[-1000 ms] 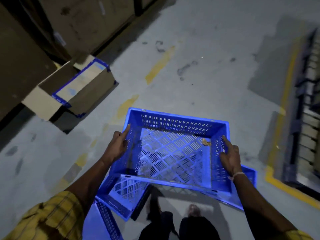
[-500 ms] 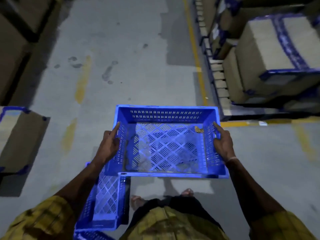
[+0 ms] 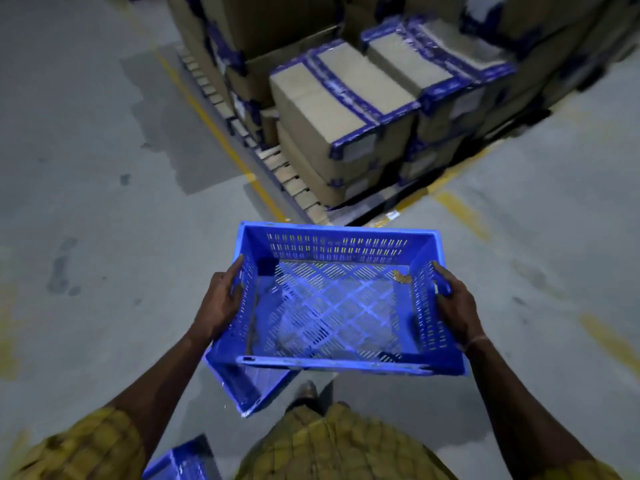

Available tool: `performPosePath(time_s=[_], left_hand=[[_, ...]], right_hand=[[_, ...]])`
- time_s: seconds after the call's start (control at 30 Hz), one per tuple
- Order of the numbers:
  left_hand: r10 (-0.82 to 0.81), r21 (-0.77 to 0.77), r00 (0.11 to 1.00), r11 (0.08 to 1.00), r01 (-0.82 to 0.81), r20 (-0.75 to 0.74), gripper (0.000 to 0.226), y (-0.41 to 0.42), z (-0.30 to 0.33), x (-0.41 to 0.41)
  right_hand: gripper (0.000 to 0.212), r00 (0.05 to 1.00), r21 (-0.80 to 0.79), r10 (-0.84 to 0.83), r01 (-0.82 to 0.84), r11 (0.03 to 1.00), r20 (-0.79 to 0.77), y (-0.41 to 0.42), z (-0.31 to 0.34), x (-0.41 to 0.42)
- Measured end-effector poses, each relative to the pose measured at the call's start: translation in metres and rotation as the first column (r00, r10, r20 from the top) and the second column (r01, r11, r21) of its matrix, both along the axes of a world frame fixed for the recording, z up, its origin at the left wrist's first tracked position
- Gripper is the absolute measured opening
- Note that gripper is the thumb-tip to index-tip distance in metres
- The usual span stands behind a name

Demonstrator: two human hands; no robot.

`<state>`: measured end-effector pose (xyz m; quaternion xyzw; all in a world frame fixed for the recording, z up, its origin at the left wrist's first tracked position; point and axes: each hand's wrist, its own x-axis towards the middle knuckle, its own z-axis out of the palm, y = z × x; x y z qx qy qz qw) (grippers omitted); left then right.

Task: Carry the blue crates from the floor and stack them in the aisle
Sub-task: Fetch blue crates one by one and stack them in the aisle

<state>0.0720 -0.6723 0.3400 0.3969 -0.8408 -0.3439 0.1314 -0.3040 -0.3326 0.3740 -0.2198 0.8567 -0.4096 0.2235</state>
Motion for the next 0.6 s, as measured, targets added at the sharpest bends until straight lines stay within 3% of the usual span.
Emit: performPosePath(time_s=[0.2,0.47,0.6], left_hand=[[-0.25,0.007,0.968,0.968,0.25,-0.017,0.06,-0.031,0.011,-0.148],[-0.516,0.0,0.855,0.856,0.517,-0.048,0.06,-0.041,0.034,-0.345],[-0.617,-0.001,0.782,0.785,0.62,-0.084,0.056,-0.024,0.05,-0.442]], right_hand=[[0.067,0.982,0.033,-0.188,0.188,0.982,0.015,0.058,-0.002,-0.064],[0.056,0.885,0.087,-0.393,0.424,0.901,-0.249,0.103,0.018,-0.13],[0.051,0.797,0.057,-0.546,0.577,0.815,-0.258,0.132,0.022,-0.168]])
